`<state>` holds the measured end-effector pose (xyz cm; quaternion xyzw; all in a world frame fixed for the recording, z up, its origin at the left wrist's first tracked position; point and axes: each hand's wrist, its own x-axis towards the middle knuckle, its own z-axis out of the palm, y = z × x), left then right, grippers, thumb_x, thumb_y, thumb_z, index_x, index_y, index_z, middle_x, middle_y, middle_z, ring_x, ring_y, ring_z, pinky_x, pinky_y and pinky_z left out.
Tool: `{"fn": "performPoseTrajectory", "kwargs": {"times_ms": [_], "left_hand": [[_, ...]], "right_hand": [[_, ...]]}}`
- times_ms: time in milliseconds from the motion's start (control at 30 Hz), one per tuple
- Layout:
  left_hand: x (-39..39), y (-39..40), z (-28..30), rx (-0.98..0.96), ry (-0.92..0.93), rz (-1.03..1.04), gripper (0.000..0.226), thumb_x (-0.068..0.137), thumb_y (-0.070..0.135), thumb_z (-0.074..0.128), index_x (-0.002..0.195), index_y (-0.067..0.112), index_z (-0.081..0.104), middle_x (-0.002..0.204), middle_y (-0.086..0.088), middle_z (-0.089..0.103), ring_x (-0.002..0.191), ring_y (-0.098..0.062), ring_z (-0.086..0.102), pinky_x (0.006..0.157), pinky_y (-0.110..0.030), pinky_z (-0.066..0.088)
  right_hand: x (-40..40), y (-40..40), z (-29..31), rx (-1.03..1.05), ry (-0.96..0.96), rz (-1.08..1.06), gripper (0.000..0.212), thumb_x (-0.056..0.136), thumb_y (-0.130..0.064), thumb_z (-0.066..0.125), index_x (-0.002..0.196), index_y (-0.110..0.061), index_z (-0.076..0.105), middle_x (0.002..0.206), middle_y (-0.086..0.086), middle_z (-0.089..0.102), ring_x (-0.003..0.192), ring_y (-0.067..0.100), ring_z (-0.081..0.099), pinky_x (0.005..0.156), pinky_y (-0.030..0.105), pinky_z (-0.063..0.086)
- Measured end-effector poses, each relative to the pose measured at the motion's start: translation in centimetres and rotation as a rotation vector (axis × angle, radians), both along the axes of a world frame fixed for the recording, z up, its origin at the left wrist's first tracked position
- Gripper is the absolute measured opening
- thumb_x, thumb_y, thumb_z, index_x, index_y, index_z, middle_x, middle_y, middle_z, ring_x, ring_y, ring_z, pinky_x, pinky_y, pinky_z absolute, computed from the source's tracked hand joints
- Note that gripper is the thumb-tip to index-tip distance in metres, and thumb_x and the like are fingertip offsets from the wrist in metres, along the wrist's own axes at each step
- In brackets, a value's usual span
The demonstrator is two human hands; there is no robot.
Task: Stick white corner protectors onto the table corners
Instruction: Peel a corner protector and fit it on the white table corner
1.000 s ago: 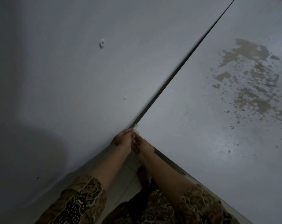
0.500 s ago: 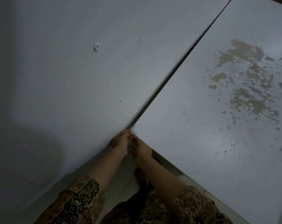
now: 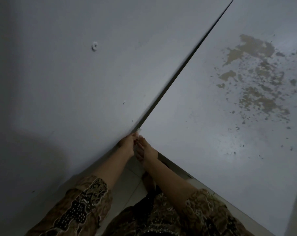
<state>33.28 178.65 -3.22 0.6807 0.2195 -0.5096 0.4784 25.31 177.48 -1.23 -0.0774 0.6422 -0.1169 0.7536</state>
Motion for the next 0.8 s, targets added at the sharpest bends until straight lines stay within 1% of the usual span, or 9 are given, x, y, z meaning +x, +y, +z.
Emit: {"fn": "performPoseTrajectory", "kwargs": {"times_ms": [67,167,233,367,433,500,600,700,800], "left_hand": [[-0.1,-0.2,0.5,0.013,0.018,-0.018,0.008,0.093,0.017,0.054,0.089,0.013,0.059,0.124,-0.013,0.063,0.126,-0.033,0.051,0.102,-0.040,0.044],[0.2,-0.1,0.3,-0.016,0.034,0.013,0.022,0.094,0.013,0.053,0.113,0.004,0.057,0.137,-0.017,0.052,0.132,-0.029,0.045,0.094,-0.032,0.046],[0.2,0.1,-0.1,-0.023,0.042,0.010,0.031,0.092,0.010,0.056,0.121,0.000,0.057,0.136,-0.016,0.053,0.131,-0.027,0.045,0.101,-0.032,0.040],[0.2,0.3,-0.2,-0.078,0.045,0.015,0.016,0.093,0.007,0.053,0.100,0.000,0.065,0.104,-0.012,0.065,0.088,-0.018,0.059,0.108,-0.031,0.038],[0.2,0.4,0.1,-0.126,0.052,0.033,0.023,0.094,0.011,0.053,0.110,-0.002,0.063,0.107,-0.012,0.063,0.080,-0.013,0.057,0.097,-0.026,0.045],[0.1,0.2,1.0,-0.161,0.068,0.049,0.036,0.095,0.019,0.054,0.125,0.000,0.056,0.119,-0.014,0.058,0.097,-0.019,0.060,0.090,-0.024,0.045],[0.0,-0.2,1.6,-0.169,0.104,0.036,0.041,0.094,0.025,0.055,0.128,0.002,0.054,0.134,-0.017,0.053,0.126,-0.026,0.049,0.097,-0.027,0.040],[-0.2,-0.9,1.8,-0.136,0.130,0.044,0.035,0.094,0.023,0.056,0.119,-0.001,0.058,0.138,-0.018,0.050,0.129,-0.026,0.046,0.099,-0.029,0.039],[-0.3,-1.4,1.7,-0.102,0.125,0.055,0.040,0.095,0.021,0.053,0.126,-0.004,0.052,0.140,-0.016,0.047,0.132,-0.027,0.043,0.105,-0.031,0.035]], "right_hand": [[0.1,0.0,-0.2,0.014,-0.017,-0.010,0.024,0.076,-0.028,0.080,0.076,-0.006,0.069,0.078,0.004,0.072,0.078,0.018,0.068,0.066,0.034,0.056],[0.2,-0.2,-0.8,0.031,-0.013,-0.005,0.039,0.070,-0.035,0.083,0.088,-0.003,0.070,0.086,0.006,0.068,0.067,0.012,0.060,0.049,0.022,0.050],[0.2,-0.2,-1.0,0.027,0.023,-0.004,0.043,0.071,-0.033,0.083,0.095,0.000,0.069,0.092,0.007,0.069,0.077,0.015,0.062,0.054,0.022,0.050],[0.6,-0.1,-0.8,-0.016,0.080,-0.038,0.044,0.073,-0.030,0.082,0.099,0.002,0.067,0.098,0.012,0.071,0.060,0.012,0.059,0.040,0.020,0.042],[0.6,-0.1,-0.7,-0.033,0.099,-0.034,0.042,0.075,-0.030,0.080,0.100,0.001,0.067,0.097,0.011,0.071,0.065,0.014,0.061,0.047,0.023,0.046],[0.7,0.0,-0.7,-0.048,0.096,-0.042,0.041,0.077,-0.027,0.079,0.104,0.002,0.068,0.101,0.010,0.071,0.073,0.016,0.064,0.057,0.025,0.050],[1.0,0.2,-0.6,-0.062,0.080,-0.069,0.041,0.078,-0.026,0.078,0.105,0.004,0.069,0.106,0.013,0.072,0.067,0.015,0.064,0.054,0.024,0.050],[0.9,0.2,-0.7,-0.047,0.090,-0.049,0.036,0.076,-0.028,0.080,0.095,0.000,0.070,0.102,0.012,0.073,0.077,0.020,0.069,0.067,0.032,0.057],[0.7,-0.1,-0.4,-0.028,0.094,-0.042,0.029,0.077,-0.027,0.080,0.087,-0.002,0.069,0.100,0.012,0.072,0.073,0.019,0.067,0.060,0.028,0.054]]}}
